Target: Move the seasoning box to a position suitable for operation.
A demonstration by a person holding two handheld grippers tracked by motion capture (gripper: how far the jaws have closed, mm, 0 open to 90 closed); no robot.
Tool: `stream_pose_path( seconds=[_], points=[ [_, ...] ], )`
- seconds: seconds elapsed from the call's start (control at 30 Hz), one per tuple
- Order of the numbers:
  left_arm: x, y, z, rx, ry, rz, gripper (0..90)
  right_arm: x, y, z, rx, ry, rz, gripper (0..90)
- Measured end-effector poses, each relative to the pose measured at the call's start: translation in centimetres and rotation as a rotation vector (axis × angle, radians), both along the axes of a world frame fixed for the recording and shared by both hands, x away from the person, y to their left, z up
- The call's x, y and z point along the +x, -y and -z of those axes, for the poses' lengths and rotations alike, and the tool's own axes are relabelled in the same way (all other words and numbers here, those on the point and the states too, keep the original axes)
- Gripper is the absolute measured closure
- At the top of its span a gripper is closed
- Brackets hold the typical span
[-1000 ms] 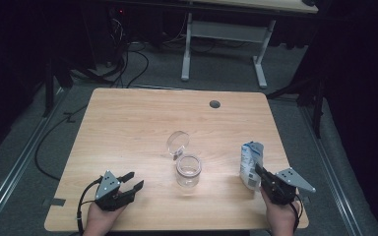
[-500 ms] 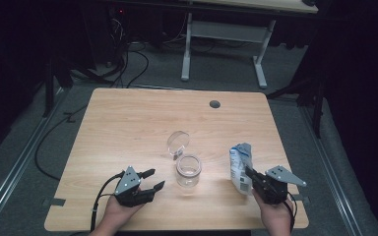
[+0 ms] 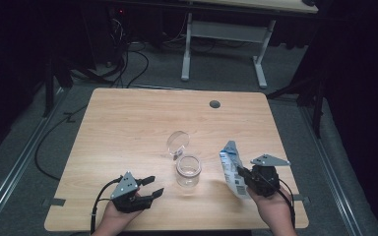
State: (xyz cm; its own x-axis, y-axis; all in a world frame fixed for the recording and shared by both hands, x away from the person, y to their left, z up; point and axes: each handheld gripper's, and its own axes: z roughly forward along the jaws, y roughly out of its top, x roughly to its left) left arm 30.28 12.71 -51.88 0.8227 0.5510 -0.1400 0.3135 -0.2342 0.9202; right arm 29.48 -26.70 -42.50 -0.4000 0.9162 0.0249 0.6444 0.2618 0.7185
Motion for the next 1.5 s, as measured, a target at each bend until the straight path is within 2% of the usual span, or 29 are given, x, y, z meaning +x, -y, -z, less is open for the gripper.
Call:
stream_pose_path(
  seconds=[0.2,0.33,0.57,0.77,1.1,1.5],
  points=[
    [0.0,0.0,0.0,-0.002,-0.006,-0.003,43.9,0.6,-0.8,-1.1,-0.068,-0.062,-0.037,90.0],
    [-0.1,0.0,0.1,-0.001,-0.004,-0.005,43.8,0.9,-1.1,-1.0,-0.089,-0.099,-0.050,90.0],
    [-0.1,0.0,0.2,0.003,-0.005,-0.005,43.8,1.6,-0.9,-1.3,-0.096,-0.172,-0.062,90.0],
    [-0.1,0.0,0.2,0.004,-0.006,-0.003,43.7,2.0,-1.3,-1.9,-0.149,-0.213,-0.080,90.0],
    [-0.2,0.1,0.3,0.008,0.000,0.002,43.7,2.6,-1.7,-2.6,-0.181,-0.284,-0.104,90.0],
    [-0.3,0.3,0.3,0.022,0.014,0.002,44.0,2.9,-1.7,-3.3,-0.208,-0.349,-0.123,90.0]
  ],
)
